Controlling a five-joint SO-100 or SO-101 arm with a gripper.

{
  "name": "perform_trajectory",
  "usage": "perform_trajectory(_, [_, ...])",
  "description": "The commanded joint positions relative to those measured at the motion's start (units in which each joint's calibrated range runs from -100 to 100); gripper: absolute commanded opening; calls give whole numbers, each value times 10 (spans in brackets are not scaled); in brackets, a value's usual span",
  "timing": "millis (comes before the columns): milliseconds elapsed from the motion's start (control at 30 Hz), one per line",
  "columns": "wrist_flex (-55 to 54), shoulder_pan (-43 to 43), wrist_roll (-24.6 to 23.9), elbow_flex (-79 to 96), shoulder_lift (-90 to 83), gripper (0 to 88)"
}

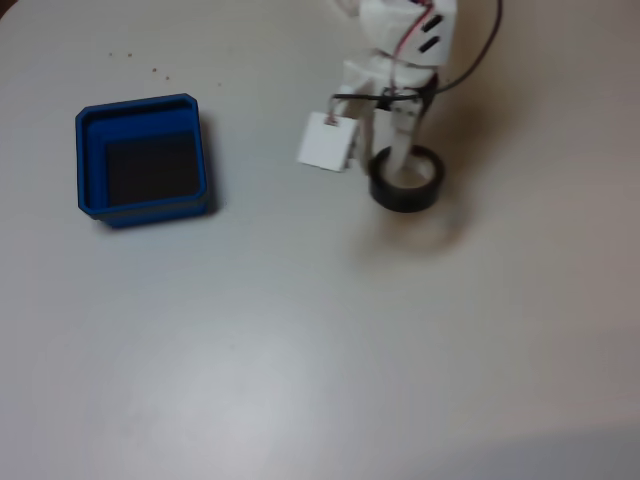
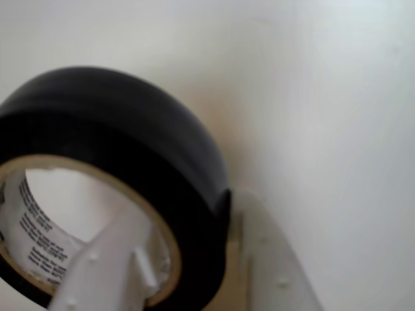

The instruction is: Pick the black tape roll and drop it in the blue box

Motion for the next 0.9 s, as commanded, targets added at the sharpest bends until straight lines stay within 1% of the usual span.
perform_trajectory(0, [0, 51, 3, -43, -31, 9])
perform_trajectory(233, [-10, 161, 3, -45, 31, 9])
perform_trajectory(633, [-67, 365, 3, -45, 35, 9])
perform_trajectory(867, [-133, 452, 3, -45, 85, 9])
